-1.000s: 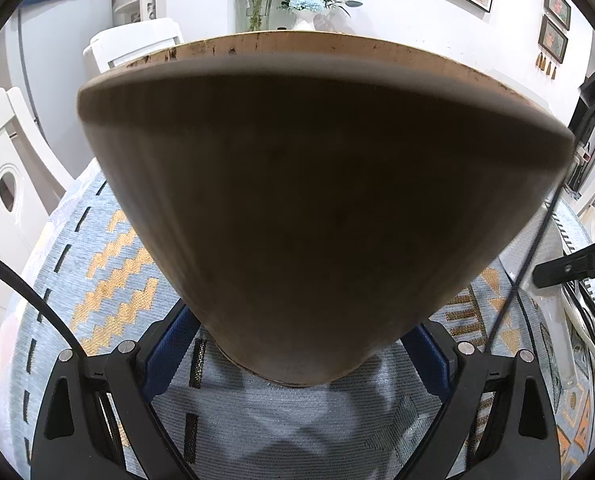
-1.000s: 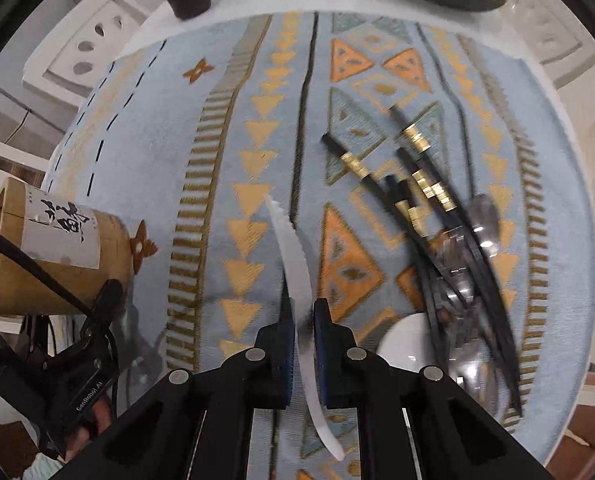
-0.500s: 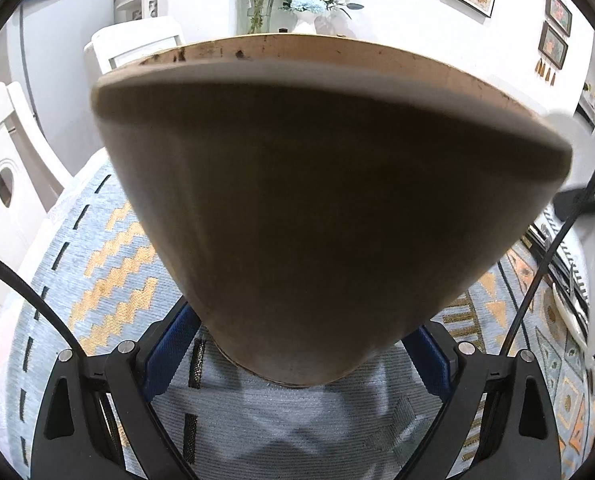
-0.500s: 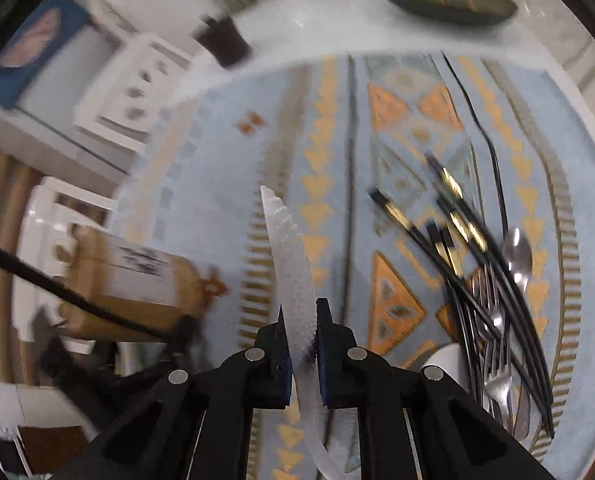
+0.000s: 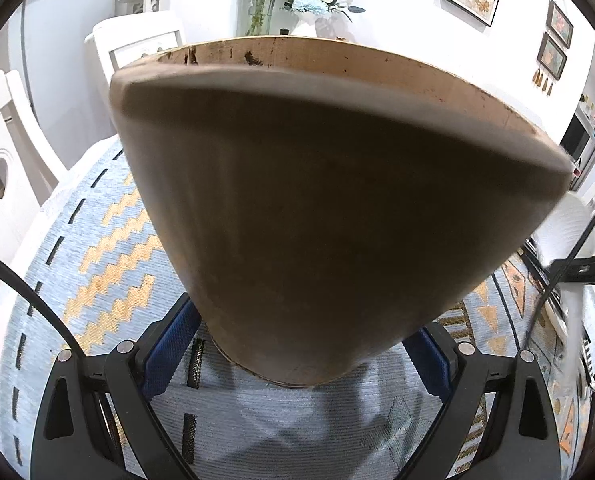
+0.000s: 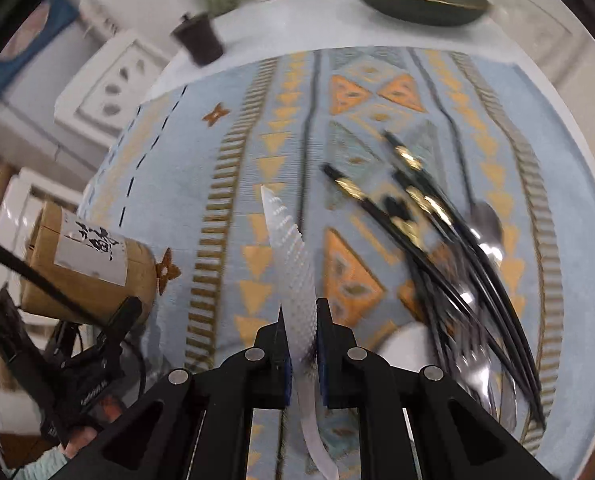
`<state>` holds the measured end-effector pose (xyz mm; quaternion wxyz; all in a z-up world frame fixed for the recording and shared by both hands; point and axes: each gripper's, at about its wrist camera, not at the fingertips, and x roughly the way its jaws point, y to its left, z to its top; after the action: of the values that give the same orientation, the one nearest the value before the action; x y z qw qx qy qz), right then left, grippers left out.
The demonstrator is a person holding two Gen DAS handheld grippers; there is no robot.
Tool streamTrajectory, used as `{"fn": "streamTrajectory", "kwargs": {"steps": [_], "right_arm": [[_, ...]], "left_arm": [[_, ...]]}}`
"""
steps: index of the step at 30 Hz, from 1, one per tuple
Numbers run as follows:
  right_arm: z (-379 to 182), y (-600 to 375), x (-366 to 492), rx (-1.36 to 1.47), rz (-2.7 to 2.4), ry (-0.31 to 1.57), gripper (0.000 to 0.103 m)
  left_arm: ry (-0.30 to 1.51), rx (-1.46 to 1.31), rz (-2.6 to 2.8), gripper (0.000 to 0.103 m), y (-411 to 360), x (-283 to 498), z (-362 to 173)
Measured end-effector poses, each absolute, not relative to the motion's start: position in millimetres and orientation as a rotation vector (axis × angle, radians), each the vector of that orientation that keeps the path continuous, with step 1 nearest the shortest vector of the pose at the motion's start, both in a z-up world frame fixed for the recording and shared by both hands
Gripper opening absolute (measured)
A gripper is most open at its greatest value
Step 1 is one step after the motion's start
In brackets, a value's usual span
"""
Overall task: Organize utensils
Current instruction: 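Carry the white spoon over the wooden cup and open the right tool while the left tool holds the cup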
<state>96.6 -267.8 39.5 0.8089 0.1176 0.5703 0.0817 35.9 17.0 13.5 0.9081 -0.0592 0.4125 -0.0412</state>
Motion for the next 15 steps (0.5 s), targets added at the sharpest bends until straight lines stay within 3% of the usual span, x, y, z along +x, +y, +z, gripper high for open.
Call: {"fn": "streamTrajectory", "kwargs": {"steps": [8,15], "right_arm": [[123,-297,81,0.444,0.297,0.988,0.009],[192,-269,115,0.705,0.597,0.765,0.009]], "left_arm": [[0.853,-0.112,-0.079,0.096,15,38,14],[0.866,-0.109,-0.076,0.096,14,43,14]]}}
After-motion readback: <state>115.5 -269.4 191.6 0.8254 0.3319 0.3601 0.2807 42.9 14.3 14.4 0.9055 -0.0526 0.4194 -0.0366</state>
